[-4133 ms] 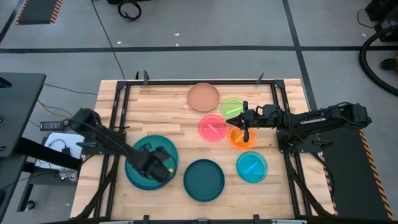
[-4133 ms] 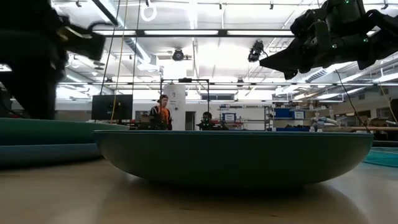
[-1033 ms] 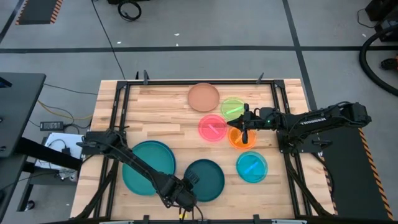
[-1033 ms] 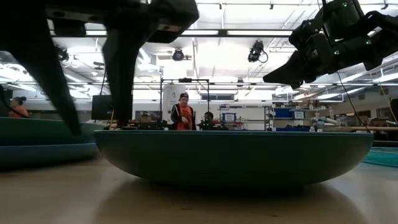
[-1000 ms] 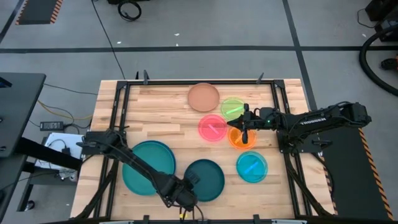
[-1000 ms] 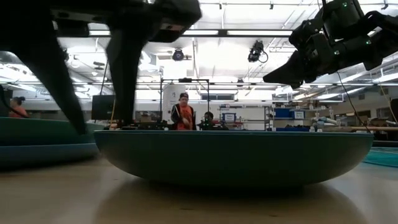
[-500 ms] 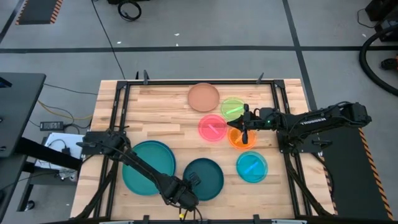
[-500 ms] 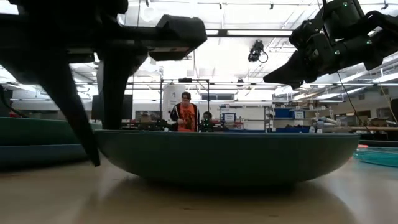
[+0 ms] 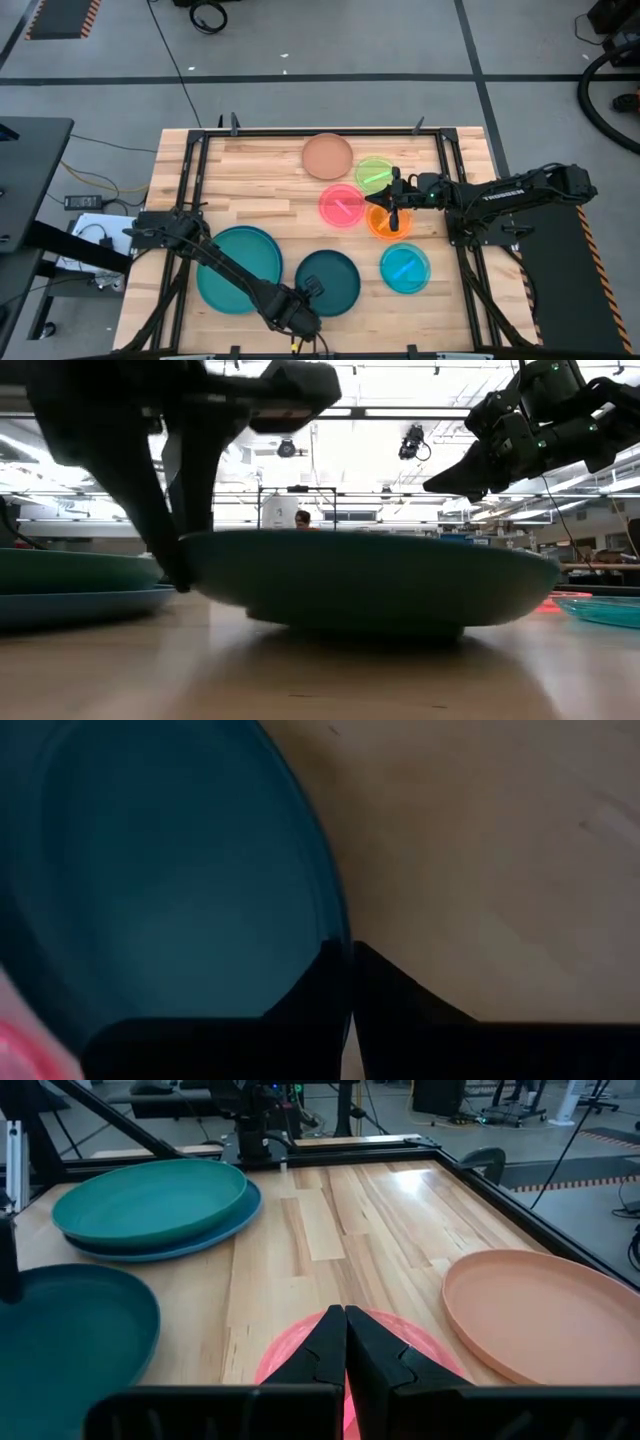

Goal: Stack plastic plates
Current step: Stack the dark green plate on top of the green plate

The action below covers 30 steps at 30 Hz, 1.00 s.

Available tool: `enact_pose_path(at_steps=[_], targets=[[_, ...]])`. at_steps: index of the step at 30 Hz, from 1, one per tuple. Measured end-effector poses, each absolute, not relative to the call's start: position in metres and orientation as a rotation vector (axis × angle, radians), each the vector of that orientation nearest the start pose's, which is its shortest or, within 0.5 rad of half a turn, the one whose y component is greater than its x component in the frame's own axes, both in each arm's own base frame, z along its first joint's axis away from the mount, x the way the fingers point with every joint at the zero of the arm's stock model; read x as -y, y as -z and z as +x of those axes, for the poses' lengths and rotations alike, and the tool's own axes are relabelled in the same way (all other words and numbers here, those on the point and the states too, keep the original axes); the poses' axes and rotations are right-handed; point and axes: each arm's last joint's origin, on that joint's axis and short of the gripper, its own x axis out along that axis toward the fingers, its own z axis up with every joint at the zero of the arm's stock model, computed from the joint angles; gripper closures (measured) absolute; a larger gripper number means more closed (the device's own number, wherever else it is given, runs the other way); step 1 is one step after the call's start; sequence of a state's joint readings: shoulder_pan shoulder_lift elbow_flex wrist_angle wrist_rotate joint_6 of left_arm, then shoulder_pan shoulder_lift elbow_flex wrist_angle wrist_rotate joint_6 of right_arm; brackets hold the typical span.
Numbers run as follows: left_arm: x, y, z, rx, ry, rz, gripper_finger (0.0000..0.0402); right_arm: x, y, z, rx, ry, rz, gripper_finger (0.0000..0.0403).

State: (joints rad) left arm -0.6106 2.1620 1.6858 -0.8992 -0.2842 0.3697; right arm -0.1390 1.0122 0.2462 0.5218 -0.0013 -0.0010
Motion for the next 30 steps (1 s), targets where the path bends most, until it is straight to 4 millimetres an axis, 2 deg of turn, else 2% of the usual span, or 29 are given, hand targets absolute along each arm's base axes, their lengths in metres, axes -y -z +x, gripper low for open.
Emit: enact_pose_path(at_steps=[11,18,26,30], targets=[[0.239,-0.194,0.358,-1.261,0.434,0.890,0.0389,0.027,-0.177,0.190,-0.244,0.137,0.017,0.0391],[0.237,-0.217,0.356,-1.311,0.324,0.840,0.0390,0.027,-0.177,0.190,-0.244,0.137,0.017,0.0391],[0.233,-0.247,0.337,-1.299,0.188,0.751,0.0390,0.025,-0.177,0.190,-0.249,0.129,0.016,0.0391],[0.236,-0.254,0.324,-1.319,0.130,0.723,0.0390,0.024,-0.177,0.191,-0.246,0.124,0.014,0.0391]])
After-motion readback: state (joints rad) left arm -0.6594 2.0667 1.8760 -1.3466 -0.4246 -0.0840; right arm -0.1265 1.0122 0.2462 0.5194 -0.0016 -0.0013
